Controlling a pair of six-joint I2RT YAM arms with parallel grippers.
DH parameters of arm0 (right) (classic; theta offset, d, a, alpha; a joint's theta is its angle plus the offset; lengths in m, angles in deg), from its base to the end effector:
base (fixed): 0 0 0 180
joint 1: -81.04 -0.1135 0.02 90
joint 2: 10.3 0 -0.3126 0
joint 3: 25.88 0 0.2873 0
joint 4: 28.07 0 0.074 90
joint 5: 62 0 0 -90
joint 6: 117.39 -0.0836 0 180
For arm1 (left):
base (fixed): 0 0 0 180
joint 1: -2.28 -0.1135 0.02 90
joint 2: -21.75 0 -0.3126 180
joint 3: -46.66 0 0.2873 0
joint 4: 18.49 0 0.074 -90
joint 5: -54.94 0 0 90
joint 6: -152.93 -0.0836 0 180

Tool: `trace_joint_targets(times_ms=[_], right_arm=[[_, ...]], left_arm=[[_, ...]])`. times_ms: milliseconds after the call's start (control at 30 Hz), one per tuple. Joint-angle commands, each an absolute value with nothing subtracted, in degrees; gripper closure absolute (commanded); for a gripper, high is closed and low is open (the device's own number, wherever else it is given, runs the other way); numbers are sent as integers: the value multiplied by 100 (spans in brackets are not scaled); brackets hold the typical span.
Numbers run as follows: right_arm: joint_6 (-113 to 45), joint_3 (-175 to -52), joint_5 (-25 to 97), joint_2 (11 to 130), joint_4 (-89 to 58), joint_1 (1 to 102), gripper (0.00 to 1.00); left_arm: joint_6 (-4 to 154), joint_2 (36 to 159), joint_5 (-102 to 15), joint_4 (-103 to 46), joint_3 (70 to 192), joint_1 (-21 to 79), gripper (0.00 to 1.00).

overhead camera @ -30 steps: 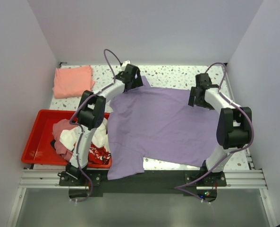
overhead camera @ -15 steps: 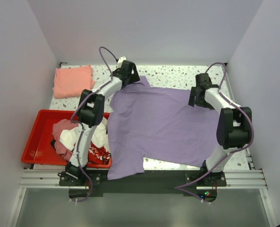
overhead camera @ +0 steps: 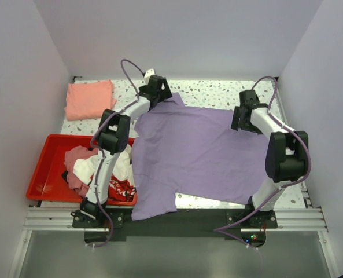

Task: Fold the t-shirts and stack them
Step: Flatten the tshirt out

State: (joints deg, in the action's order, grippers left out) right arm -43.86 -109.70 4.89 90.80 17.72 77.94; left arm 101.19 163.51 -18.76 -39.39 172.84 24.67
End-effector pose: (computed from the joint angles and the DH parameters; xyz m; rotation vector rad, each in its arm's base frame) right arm 0.4240 -0.0099 0.2004 0.4264 2.5513 -0.4154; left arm 0.6250 -0.2321 0.1381 -0.4583 2.1441 -0.2864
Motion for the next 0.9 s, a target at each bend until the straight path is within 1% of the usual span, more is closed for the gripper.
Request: trace_joint_targets(times_ms=[0, 167, 333, 400, 567, 633, 767, 867], right_arm=[[-4427, -11079, 286, 9104, 1729, 7778, 1], [-4435, -11070, 304, 9077, 1712, 7787, 1], [-4427, -11070, 313, 9104, 1712, 7787, 1], [-4435, -11070, 295, 9112, 1720, 7787, 1], [-4427, -11079, 313, 9121, 1720, 7787, 1], [-4435, -11088, 304, 9130, 1720, 7787, 1], [-4427, -11132, 313, 9121, 1738, 7787, 1], [-4418, -11132, 330, 9060, 1720, 7787, 1]], left_arm=[[10125, 16501, -1898, -3345, 17569, 2407, 0], [10195, 16774, -1985, -3222, 17868, 2399, 0], [10371, 16905, -2073, -2361, 17938, 2407, 0], [10476, 17028, -2108, -2133, 18157, 2407, 0], [10713, 17749, -2266, -1781, 19219, 2416, 0], [10740, 17837, -2223, -1719, 19362, 2416, 0], [10513, 17487, -1959, -1710, 18977, 2416, 0], [10241, 17065, -1889, -2025, 18696, 2416, 0]])
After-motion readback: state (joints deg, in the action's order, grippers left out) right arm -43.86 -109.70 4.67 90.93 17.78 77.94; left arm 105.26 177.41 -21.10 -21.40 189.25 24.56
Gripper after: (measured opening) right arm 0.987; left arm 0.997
